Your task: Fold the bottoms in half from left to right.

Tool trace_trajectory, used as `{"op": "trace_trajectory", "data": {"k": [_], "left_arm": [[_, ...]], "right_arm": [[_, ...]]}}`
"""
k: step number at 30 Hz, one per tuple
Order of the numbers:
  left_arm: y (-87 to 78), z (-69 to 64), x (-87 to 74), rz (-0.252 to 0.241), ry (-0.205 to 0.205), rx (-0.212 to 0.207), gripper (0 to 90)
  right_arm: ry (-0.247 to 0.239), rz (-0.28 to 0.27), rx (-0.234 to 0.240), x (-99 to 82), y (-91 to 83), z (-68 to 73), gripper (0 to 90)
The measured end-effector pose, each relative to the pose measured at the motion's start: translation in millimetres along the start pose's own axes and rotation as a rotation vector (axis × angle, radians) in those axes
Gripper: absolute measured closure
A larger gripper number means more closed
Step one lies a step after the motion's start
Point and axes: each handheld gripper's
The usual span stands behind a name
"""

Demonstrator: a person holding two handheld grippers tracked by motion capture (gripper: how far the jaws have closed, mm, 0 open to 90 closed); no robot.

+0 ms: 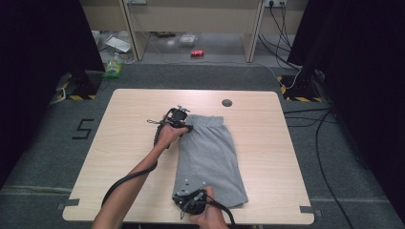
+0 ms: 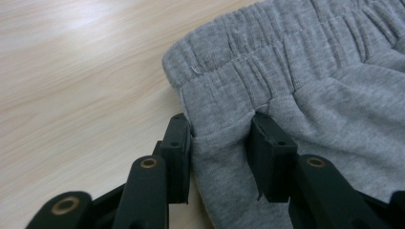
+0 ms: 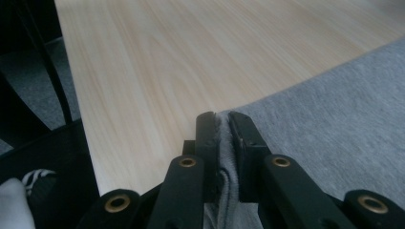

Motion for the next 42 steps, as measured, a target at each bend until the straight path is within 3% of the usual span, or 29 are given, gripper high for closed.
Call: {"op": "trace_trajectory", "data": {"k": [10, 15, 16, 20, 31, 42], "left_arm": [[-15.7, 36.0, -21.1, -0.001, -0.014, 0.03, 61.3], [-20.3, 45.4, -28.0, -0.005, -0.02, 0.035, 61.2], [-20.7, 46.8, -29.0, -0.008, -0.026, 0.035, 61.2], [-21.1, 49.7, -31.6, -0.018, -0.038, 0.023, 60.9], [-20.8, 49.4, -32.8, -0.027, -0.038, 0.025, 60.2], [-20.8, 49.2, -33.5, -0.032, -0.042, 0.026, 60.2]], "right_arm": [[-0.015, -0.007, 0.079, 29.5, 37.2, 14.2, 83.6], [-0.04, -0.008, 0.096, 40.7, 51.5, 20.8, 83.5], [-0.022, -0.005, 0.102, 41.7, 53.6, 23.4, 83.4], [-0.028, -0.012, 0.106, 43.9, 58.4, 26.3, 79.7], [-0.039, -0.029, 0.113, 44.2, 47.9, 36.2, 71.5], [0.021, -0.106, 0.05, 54.6, 15.5, 6.3, 66.4]]}}
Point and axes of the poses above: each handheld gripper's, and its own axes: y roughly forward along the jaws, x roughly out of its top, z roughly to its left, and after that the axes turned 5 degrees about x, right-handed
